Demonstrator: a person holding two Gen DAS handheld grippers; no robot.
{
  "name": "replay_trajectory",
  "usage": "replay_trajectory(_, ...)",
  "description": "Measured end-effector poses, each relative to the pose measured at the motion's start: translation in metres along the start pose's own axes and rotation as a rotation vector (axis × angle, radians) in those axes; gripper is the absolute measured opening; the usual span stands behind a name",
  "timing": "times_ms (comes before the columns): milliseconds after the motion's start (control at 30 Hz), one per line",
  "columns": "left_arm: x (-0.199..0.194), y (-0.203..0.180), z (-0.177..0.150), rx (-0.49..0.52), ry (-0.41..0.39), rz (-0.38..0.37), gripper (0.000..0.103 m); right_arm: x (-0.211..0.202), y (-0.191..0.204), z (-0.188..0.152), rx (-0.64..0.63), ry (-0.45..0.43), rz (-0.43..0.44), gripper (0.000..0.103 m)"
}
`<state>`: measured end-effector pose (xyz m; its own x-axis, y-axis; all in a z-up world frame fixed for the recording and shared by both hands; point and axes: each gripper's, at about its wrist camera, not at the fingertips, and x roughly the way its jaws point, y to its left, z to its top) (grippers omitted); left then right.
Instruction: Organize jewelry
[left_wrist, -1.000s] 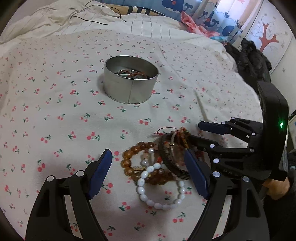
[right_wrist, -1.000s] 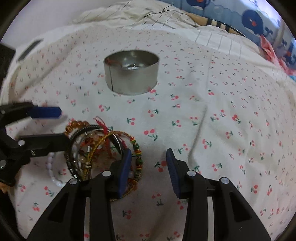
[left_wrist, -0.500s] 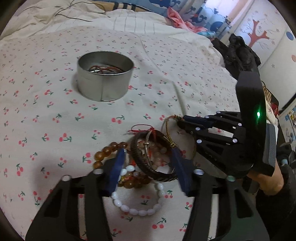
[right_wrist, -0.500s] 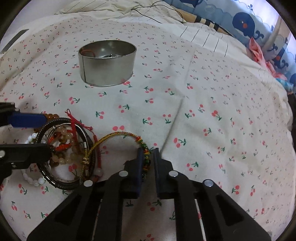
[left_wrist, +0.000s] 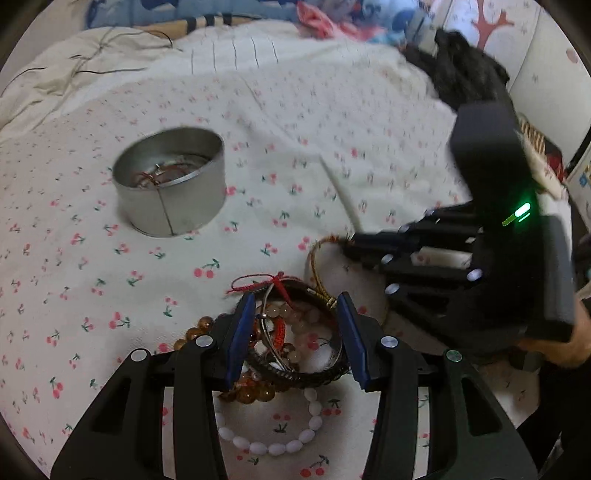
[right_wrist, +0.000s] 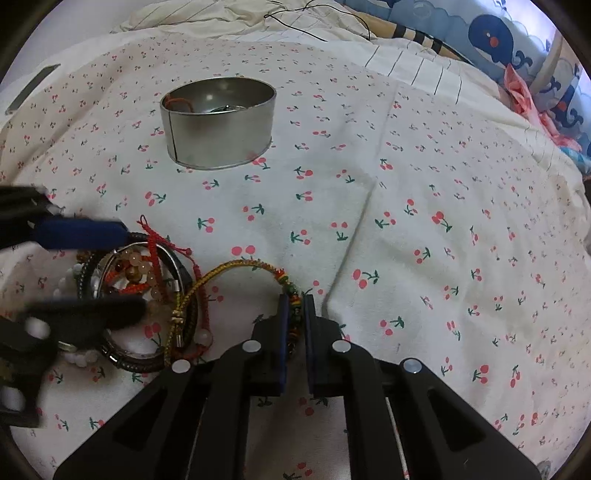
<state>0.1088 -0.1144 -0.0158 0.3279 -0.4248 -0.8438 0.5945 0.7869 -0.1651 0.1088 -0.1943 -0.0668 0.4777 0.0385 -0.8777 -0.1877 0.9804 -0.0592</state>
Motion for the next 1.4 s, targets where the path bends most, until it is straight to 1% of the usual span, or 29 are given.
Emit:
replay_trajectory(33,0.002,0.0,0.001,0.004,0.013,0.007,0.04,-0.001,-0.001,0.0,0.007,0.001,0.007,0.008)
replay_trajectory(100,0.002,0.0,0.0,0.011,0.016,0.025,0.029,-0.002,-0.003,0.0,0.016,0.004,0.017,0.008)
replay_trajectory(133,0.001,0.002,0.0,0.007,0.016,0.025,0.026,-0.001,-0.003,0.001,0.016,0.006,0.02,0.008)
replay_trajectory(200,-0.001,0.008,0.0,-0.008,0.017,0.014,0.014,-0.001,-0.002,0.001,0.017,0.008,0.022,0.008)
replay_trajectory(233,-0.002,0.011,-0.001,-0.018,0.02,0.005,0.012,-0.001,-0.002,0.001,0.018,0.009,0.023,0.008)
replay_trajectory(267,-0.004,0.014,-0.001,-0.026,0.024,-0.003,0.007,-0.001,-0.002,0.001,0.02,0.01,0.026,0.008)
replay_trajectory(300,-0.003,0.015,-0.001,-0.032,0.025,-0.014,0.006,-0.001,-0.002,0.002,0.023,0.01,0.029,0.008)
replay_trajectory(333,-0.005,0.016,-0.001,-0.037,0.027,-0.03,0.006,-0.001,-0.003,0.002,0.025,0.011,0.033,0.008)
replay_trajectory(400,-0.009,0.012,-0.003,-0.014,0.022,-0.019,0.006,-0.001,-0.004,0.002,0.031,0.011,0.041,0.008)
replay_trajectory(433,-0.011,0.007,-0.005,0.014,0.019,0.005,0.006,-0.001,-0.005,0.001,0.032,0.012,0.042,0.008)
replay_trajectory(567,-0.01,-0.019,-0.008,0.162,0.029,0.16,0.006,-0.001,-0.004,0.001,0.033,0.013,0.044,0.008)
replay_trajectory(633,-0.006,-0.022,-0.01,0.196,0.048,0.194,0.007,0.0,-0.003,0.002,0.03,0.015,0.046,0.008)
replay_trajectory(733,-0.011,-0.019,-0.007,0.171,0.038,0.168,0.006,-0.001,-0.005,0.001,0.038,0.011,0.056,0.008)
replay_trajectory(800,-0.024,-0.012,-0.003,0.11,0.021,0.104,0.006,-0.002,-0.007,0.001,0.056,0.007,0.077,0.008)
replay_trajectory(900,-0.048,-0.004,0.005,0.043,-0.021,0.041,0.006,-0.006,-0.011,0.002,0.083,-0.002,0.113,0.008)
replay_trajectory(967,-0.063,-0.003,0.009,0.03,-0.047,0.034,0.006,-0.008,-0.012,0.002,0.096,-0.008,0.134,0.008)
replay_trajectory(1033,-0.073,0.0,0.012,0.015,-0.056,0.02,0.006,-0.011,-0.013,0.003,0.105,-0.019,0.146,0.008)
replay_trajectory(1067,-0.078,0.001,0.012,0.007,-0.059,0.029,0.006,-0.013,-0.014,0.003,0.116,-0.026,0.158,0.008)
replay_trajectory(1100,-0.077,0.002,0.013,0.019,-0.052,0.064,0.006,-0.014,-0.016,0.003,0.125,-0.028,0.169,0.008)
replay_trajectory(1133,-0.074,-0.003,0.012,0.061,-0.028,0.126,0.006,-0.015,-0.017,0.003,0.136,-0.032,0.18,0.008)
replay_trajectory(1167,-0.068,-0.007,0.01,0.096,-0.001,0.167,0.006,-0.016,-0.019,0.003,0.143,-0.035,0.177,0.008)
replay_trajectory(1233,-0.061,-0.007,0.007,0.122,0.065,0.191,0.006,-0.016,-0.022,0.003,0.15,-0.034,0.17,0.008)
replay_trajectory(1300,-0.059,-0.006,0.004,0.146,0.108,0.227,0.006,-0.017,-0.023,0.002,0.156,-0.034,0.166,0.008)
replay_trajectory(1367,-0.066,0.0,0.004,0.117,0.112,0.217,0.006,-0.018,-0.022,0.003,0.157,-0.037,0.164,0.008)
replay_trajectory(1400,-0.073,0.003,0.004,0.103,0.098,0.222,0.006,-0.018,-0.023,0.003,0.159,-0.038,0.165,0.008)
